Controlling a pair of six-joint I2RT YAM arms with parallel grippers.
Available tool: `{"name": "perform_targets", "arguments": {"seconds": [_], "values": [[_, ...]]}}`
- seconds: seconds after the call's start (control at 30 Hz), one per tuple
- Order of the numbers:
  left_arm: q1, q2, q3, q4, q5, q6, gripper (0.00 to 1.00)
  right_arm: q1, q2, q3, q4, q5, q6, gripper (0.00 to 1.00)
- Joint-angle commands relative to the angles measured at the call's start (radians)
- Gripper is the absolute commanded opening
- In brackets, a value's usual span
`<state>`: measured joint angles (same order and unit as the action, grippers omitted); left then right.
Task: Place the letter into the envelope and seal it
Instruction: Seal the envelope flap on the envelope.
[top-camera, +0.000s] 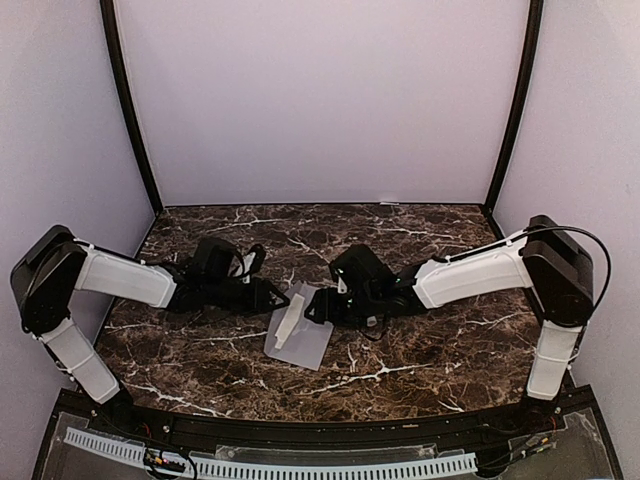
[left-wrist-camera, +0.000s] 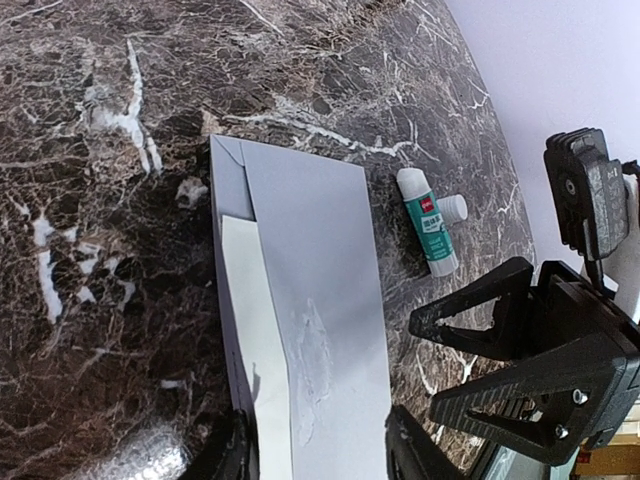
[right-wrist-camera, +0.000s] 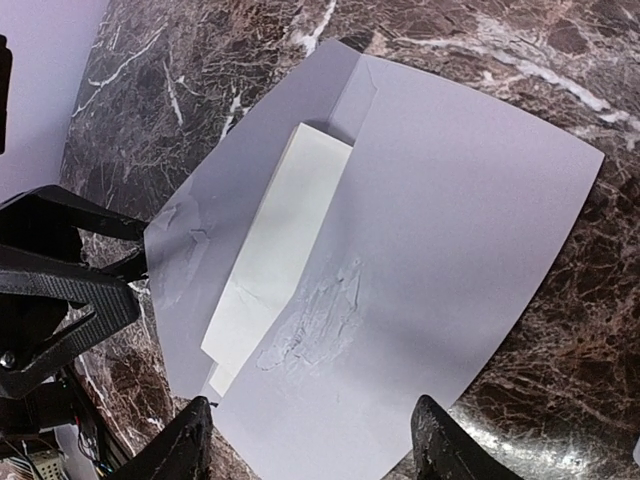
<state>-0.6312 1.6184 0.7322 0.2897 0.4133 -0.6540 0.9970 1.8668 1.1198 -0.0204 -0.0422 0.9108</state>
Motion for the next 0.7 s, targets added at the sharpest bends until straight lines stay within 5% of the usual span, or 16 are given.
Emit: {"name": "perform_targets", "arguments": {"seconds": [0.0,0.67], "values": [[-0.001,0.024,0.036,0.000,0.061,0.031,0.45,0.007,0.001,-0.012,-0.017,0.057,0.051,0.65],[-0.013,0.075,0.064,0.008,0.132,0.060,0.50,0.000,0.036,-0.032,-0.057,0.124,0.090,0.63]]}}
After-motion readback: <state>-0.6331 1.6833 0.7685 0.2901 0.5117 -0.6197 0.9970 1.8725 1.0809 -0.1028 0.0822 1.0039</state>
